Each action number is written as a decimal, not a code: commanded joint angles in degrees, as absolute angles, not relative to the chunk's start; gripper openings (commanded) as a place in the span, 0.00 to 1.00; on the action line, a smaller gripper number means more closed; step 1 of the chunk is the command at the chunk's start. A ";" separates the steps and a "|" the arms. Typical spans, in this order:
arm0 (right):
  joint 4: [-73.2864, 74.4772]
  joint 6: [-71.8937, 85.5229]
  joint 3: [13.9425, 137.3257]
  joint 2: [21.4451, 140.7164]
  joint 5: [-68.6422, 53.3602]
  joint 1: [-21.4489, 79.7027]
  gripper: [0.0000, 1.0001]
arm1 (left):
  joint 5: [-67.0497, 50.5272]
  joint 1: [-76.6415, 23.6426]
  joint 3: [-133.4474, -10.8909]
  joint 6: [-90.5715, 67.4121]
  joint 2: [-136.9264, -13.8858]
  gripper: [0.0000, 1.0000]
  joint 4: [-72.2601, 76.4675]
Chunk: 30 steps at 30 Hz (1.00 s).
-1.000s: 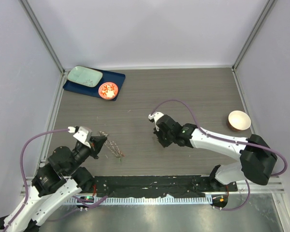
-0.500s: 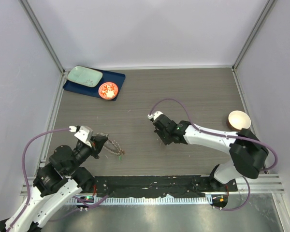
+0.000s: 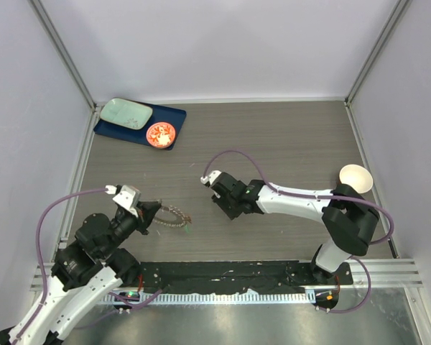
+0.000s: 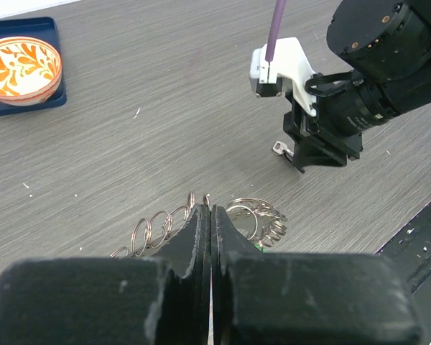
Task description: Put the keys on the keyring
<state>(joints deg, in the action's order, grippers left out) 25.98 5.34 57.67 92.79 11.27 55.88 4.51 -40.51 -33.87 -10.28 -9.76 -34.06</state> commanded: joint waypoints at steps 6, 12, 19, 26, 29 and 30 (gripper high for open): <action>22.94 8.34 57.13 84.82 10.52 53.80 0.34 | 2.37 -39.11 -34.01 -10.90 -9.58 0.00 -28.92; 18.38 14.05 52.92 83.76 13.01 51.15 0.34 | 1.76 -38.67 -33.84 -10.99 -9.40 0.00 -28.74; 2.59 29.69 41.25 81.22 10.73 47.82 0.34 | 1.58 -38.32 -33.84 -11.16 -9.14 0.00 -28.57; 2.36 39.02 41.92 81.73 13.98 47.81 0.30 | 0.97 -37.71 -33.57 -11.34 -9.23 0.00 -28.13; 5.71 41.56 44.12 82.88 13.10 47.72 0.29 | 1.05 -37.71 -33.49 -11.60 -9.32 0.00 -28.04; 6.76 42.09 44.38 83.05 12.75 47.72 0.29 | 1.14 -37.62 -33.49 -11.51 -9.32 0.00 -28.04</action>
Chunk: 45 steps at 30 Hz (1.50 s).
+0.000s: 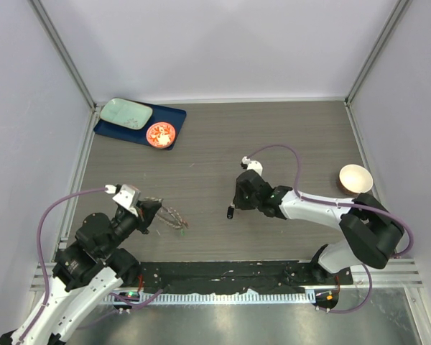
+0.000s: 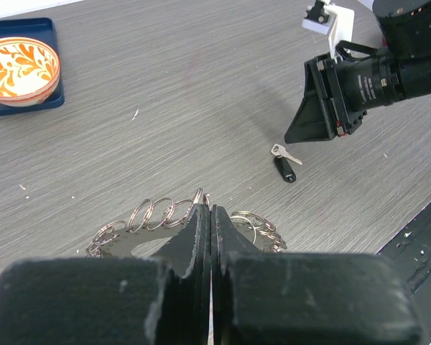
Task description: Put the keys on the keyring
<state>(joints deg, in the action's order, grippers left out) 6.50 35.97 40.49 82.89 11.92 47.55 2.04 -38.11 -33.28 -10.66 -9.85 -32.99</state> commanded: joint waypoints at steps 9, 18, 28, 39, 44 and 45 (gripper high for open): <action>18.96 43.94 53.08 89.72 12.13 47.72 0.28 | 0.53 -37.27 -33.49 -11.60 -8.62 0.00 -27.86; 27.23 43.94 61.52 95.62 12.04 47.72 0.26 | 0.44 -36.83 -33.31 -11.60 -6.86 0.00 -28.04; 29.62 45.35 62.14 98.09 11.52 47.64 0.26 | -1.76 -36.04 -33.22 -11.60 -6.68 0.00 -27.86; 28.92 44.47 62.58 100.02 10.72 47.55 0.25 | -3.25 -34.81 -32.96 -11.78 -6.50 0.00 -27.69; 28.04 43.77 62.32 101.25 9.67 47.64 0.21 | -3.69 -34.45 -32.96 -11.78 -6.86 0.00 -27.69; 28.04 43.60 62.40 101.42 9.67 47.55 0.20 | -3.78 -34.37 -32.96 -11.78 -6.86 0.00 -27.69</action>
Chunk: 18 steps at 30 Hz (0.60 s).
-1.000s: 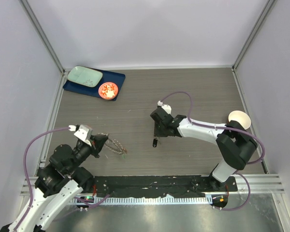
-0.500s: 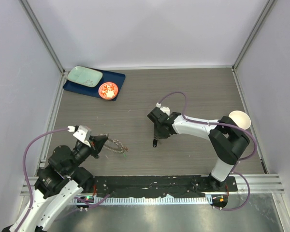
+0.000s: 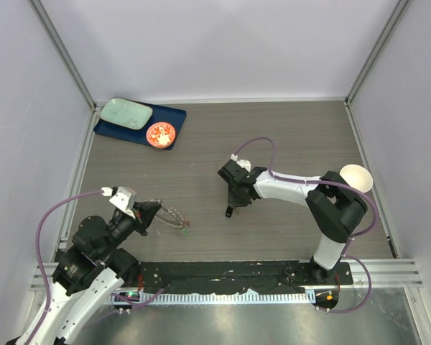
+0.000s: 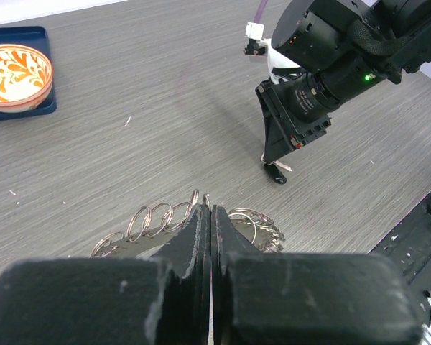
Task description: Put the keys on the keyring
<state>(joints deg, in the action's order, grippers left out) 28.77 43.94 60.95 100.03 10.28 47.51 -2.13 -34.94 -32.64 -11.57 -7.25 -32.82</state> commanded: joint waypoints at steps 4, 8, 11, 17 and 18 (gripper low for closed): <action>28.48 41.84 62.84 101.95 9.32 47.55 0.10 | -4.04 -34.02 -32.87 -11.87 -6.86 0.00 -27.51; 32.24 37.99 64.77 102.13 10.45 47.46 0.01 | -4.31 -33.84 -32.87 -11.87 -7.12 0.00 -27.51; 36.28 32.29 67.49 102.22 12.13 47.55 0.01 | -4.66 -33.49 -32.78 -11.87 -7.12 0.00 -27.33; 47.87 18.21 75.67 103.54 17.65 47.64 0.01 | -5.19 -33.05 -32.78 -11.87 -7.38 0.00 -27.25; 49.21 15.06 77.33 103.45 18.88 47.64 0.01 | -5.19 -32.96 -32.78 -11.87 -7.47 0.00 -27.16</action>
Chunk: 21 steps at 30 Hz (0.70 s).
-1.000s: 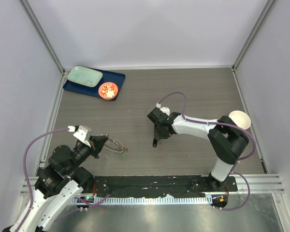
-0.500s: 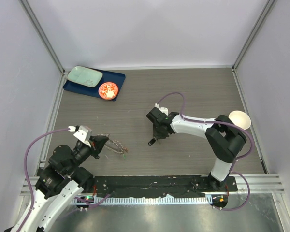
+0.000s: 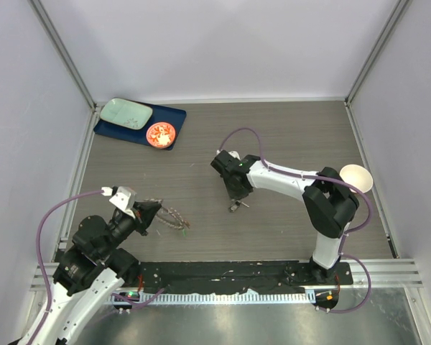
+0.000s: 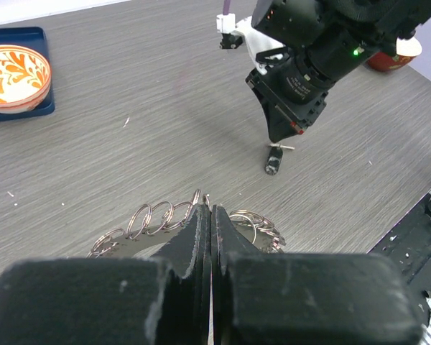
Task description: Put the keys on the keyring
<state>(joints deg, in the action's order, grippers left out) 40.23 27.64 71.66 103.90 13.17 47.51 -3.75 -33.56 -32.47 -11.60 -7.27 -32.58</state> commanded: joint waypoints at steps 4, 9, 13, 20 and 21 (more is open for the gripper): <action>54.83 6.43 79.89 103.27 22.40 47.64 0.01 | -5.71 -32.52 -32.70 -11.95 -7.73 0.00 -26.98; 60.81 0.45 78.49 101.17 29.08 47.64 0.01 | -6.06 -32.26 -32.70 -12.13 -8.00 0.00 -26.90; 63.80 -3.07 77.52 99.93 32.17 47.99 0.01 | -6.42 -31.99 -32.70 -12.22 -8.26 0.00 -26.72; 64.87 -10.80 79.19 103.18 32.62 52.29 0.01 | -6.86 -31.73 -32.61 -12.57 -8.61 0.00 -26.63; 64.17 -11.77 79.89 103.97 31.82 52.64 0.01 | -6.77 -31.73 -32.61 -12.48 -8.79 0.00 -26.63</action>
<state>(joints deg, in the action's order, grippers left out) 63.61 -5.45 77.41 103.39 31.27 50.22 -5.67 -32.12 -32.42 -11.84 -8.23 -31.81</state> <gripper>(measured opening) 0.029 0.012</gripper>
